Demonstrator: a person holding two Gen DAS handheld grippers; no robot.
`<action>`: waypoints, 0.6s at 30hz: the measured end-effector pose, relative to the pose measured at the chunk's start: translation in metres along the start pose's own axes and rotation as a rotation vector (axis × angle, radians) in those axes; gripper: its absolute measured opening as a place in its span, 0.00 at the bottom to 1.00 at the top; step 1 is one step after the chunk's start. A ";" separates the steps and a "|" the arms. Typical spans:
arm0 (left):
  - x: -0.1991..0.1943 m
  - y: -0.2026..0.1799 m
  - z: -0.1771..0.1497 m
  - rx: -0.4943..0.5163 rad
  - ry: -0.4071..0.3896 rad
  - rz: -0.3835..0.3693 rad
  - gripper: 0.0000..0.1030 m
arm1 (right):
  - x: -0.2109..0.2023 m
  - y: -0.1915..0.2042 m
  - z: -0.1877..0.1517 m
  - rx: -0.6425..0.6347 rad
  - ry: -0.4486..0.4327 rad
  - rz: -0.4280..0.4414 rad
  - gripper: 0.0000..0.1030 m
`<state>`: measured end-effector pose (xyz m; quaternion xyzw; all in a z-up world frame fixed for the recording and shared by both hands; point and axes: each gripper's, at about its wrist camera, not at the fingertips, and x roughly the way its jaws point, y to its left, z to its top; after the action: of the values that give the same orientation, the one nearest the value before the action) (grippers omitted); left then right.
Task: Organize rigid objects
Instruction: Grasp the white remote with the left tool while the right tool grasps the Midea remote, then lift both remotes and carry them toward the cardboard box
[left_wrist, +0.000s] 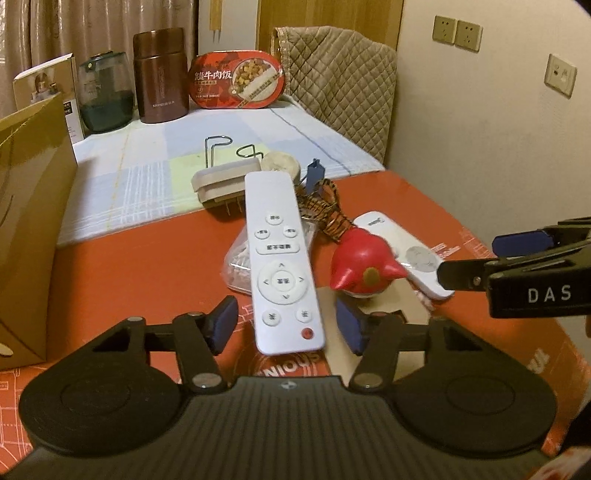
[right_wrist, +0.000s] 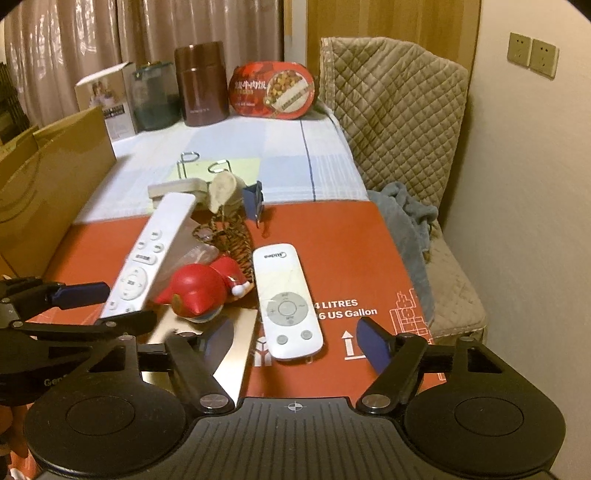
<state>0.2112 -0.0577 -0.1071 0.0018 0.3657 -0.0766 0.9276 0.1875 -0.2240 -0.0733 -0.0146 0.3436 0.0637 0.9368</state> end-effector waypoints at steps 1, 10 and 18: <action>0.003 0.001 0.001 0.000 0.003 0.003 0.40 | 0.004 -0.001 0.000 0.002 0.005 0.001 0.68; -0.021 0.018 -0.006 -0.024 -0.017 0.020 0.32 | 0.034 -0.013 0.003 -0.009 0.028 0.019 0.52; -0.051 0.029 -0.022 0.007 0.008 0.044 0.32 | 0.051 -0.011 0.011 -0.032 0.021 0.054 0.48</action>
<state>0.1640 -0.0206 -0.0905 0.0132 0.3689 -0.0575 0.9276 0.2342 -0.2288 -0.0978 -0.0211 0.3524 0.0941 0.9309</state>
